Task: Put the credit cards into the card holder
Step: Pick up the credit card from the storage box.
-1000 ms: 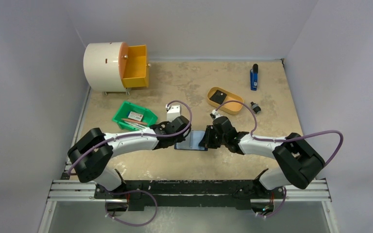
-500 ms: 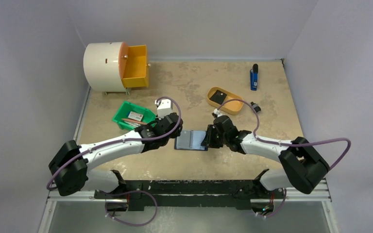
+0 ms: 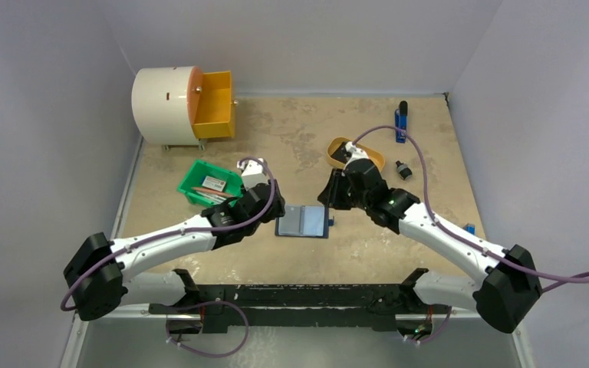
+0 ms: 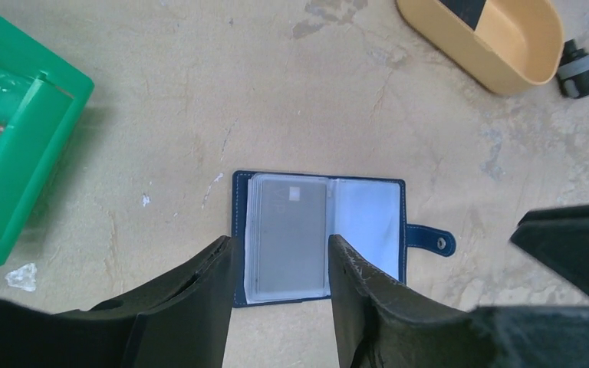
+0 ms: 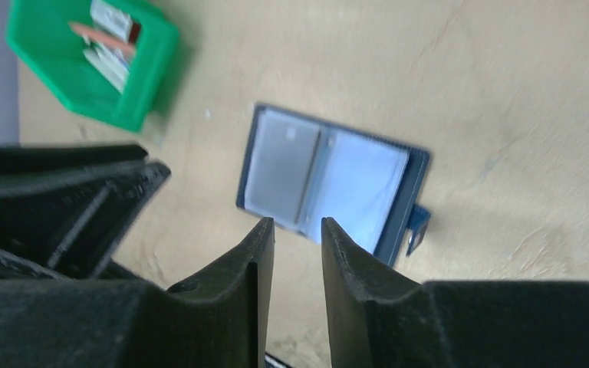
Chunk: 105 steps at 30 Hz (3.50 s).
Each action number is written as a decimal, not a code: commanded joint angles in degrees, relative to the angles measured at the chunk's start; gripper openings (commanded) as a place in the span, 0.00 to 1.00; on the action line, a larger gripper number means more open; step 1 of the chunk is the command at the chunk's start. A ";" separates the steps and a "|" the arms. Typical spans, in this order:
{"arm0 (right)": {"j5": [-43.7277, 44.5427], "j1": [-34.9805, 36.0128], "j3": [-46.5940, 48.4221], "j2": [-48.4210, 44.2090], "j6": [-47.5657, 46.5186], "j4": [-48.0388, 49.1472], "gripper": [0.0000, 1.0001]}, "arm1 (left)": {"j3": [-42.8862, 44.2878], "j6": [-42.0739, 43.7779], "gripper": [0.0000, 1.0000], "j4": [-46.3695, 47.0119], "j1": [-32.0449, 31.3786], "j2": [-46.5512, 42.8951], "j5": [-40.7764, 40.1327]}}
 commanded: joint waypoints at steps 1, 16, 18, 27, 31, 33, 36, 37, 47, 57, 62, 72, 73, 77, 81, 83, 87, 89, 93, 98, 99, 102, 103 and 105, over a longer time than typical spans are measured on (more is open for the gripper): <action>12.58 -0.67 7.57 -1.31 -2.45 -4.08 0.38 | -1.87 -0.45 0.47 4.14 -0.02 -5.49 -3.18; 0.94 -26.67 17.94 22.56 5.74 9.29 0.69 | -7.68 -2.02 0.57 2.42 -0.08 -15.54 -4.70; 1.62 -27.29 18.65 25.45 6.18 10.45 0.71 | -8.74 -2.80 0.57 2.66 -0.07 -16.01 -4.26; 1.97 -28.27 22.43 35.47 6.78 13.33 0.66 | -9.85 -4.83 0.57 2.11 -0.02 -15.74 -4.98; 1.99 -28.67 22.69 37.22 6.70 13.99 0.65 | -9.68 -5.13 0.57 2.45 -0.02 -14.66 -5.11; 1.82 -28.90 22.99 38.13 6.63 14.14 0.65 | -9.18 -4.91 0.57 2.38 -0.04 -13.67 -5.20; 1.50 -28.96 23.46 39.36 6.57 14.28 0.63 | -8.36 -4.73 0.56 2.19 -0.02 -12.33 -5.55; 1.37 -28.96 23.57 39.93 6.41 14.26 0.63 | -8.25 -4.64 0.56 2.19 -0.01 -12.08 -5.62; 0.38 -29.08 23.71 41.65 5.61 15.65 0.52 | -7.91 -4.02 0.56 2.37 -0.02 -11.48 -6.08; 0.38 -29.46 22.79 42.01 5.18 15.46 0.43 | -8.10 -4.11 0.56 2.36 -0.02 -12.01 -6.08; 0.38 -29.75 21.90 41.53 4.98 15.85 0.39 | -8.15 -4.36 0.56 2.27 -0.01 -11.74 -5.97; 0.38 -30.05 19.78 39.05 4.78 16.69 0.34 | -8.20 -4.83 0.56 2.36 -0.01 -11.31 -5.66; 0.38 -30.02 19.68 38.73 4.69 16.72 0.33 | -8.26 -4.94 0.56 2.38 -0.03 -11.26 -5.65; 0.38 -30.15 19.32 37.72 4.41 16.70 0.31 | -8.12 -5.02 0.56 2.36 -0.09 -11.17 -5.51; 0.38 -30.18 18.77 36.73 4.01 16.71 0.28 | -8.17 -5.20 0.55 2.36 -0.03 -11.21 -5.38; 0.38 -30.18 18.37 36.18 3.98 16.79 0.27 | -8.17 -5.20 0.55 2.36 -0.01 -11.14 -5.29; 0.38 -30.19 17.88 35.09 3.89 16.88 0.24 | -8.12 -5.31 0.55 2.47 -0.07 -11.13 -5.12; 0.38 -30.22 17.72 34.52 3.81 16.79 0.22 | -8.14 -5.44 0.55 2.45 -0.08 -11.13 -5.03; 0.38 -30.19 17.55 33.28 3.63 16.57 0.18 | -8.20 -5.54 0.55 2.46 -0.04 -11.30 -4.86; -0.39 -30.21 17.50 32.28 3.48 16.44 0.14 | -8.28 -5.72 0.54 2.54 -0.01 -11.30 -4.60; -0.86 -30.17 17.56 32.19 3.53 16.44 0.13 | -8.29 -5.72 0.54 2.55 -0.09 -11.38 -4.52; -1.46 -30.17 17.58 32.12 3.38 16.44 0.10 | -8.47 -5.86 0.54 2.54 -0.03 -11.47 -4.41; -1.69 -30.12 17.60 32.18 3.36 16.46 0.10 | -8.52 -5.90 0.54 2.46 -0.08 -11.60 -4.34; -2.44 -30.16 17.96 32.62 3.21 16.30 0.10 | -8.65 -6.03 0.54 2.53 -0.03 -11.76 -4.33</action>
